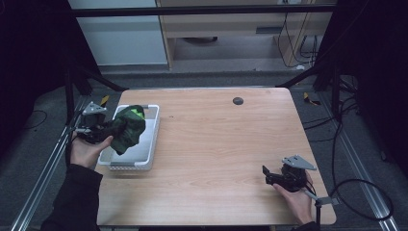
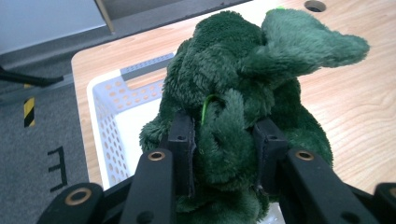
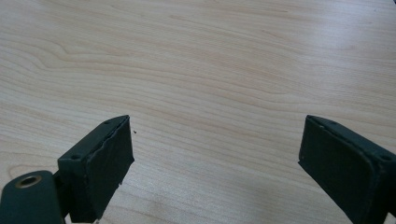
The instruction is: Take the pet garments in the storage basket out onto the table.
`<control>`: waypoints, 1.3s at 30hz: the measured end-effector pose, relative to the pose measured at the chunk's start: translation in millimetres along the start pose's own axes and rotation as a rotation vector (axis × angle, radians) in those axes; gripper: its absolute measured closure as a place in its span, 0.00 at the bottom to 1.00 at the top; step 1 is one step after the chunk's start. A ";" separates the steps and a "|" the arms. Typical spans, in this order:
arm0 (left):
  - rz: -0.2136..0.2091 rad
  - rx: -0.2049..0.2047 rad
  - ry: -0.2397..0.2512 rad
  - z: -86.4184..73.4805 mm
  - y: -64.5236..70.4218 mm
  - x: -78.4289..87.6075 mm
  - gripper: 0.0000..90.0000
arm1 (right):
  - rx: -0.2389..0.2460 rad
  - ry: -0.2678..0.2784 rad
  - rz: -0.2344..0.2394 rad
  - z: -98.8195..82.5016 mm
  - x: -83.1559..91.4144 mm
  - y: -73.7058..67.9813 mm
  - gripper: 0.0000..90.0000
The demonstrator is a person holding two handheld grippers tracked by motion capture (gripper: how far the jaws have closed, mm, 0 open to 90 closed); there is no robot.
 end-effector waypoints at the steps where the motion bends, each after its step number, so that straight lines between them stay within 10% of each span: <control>1: -0.008 -0.005 0.004 1.5 1.2 0.6 0.73 | 0.001 0.001 0.001 0.1 -0.1 0.3 0.11; 39: -0.223 -0.288 -0.002 53.6 72.0 4.8 0.72 | 0.001 0.013 -0.008 0.7 1.4 1.0 0.11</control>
Point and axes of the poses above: each handheld gripper's, and its own axes: x roughly backward along the jaws, z roughly out of its top, y roughly to its right, the point moved 3 cm from there along -x, roughly forward along the jaws, and after that the axes turned 1 degree about -x, right-handed, at the moved point
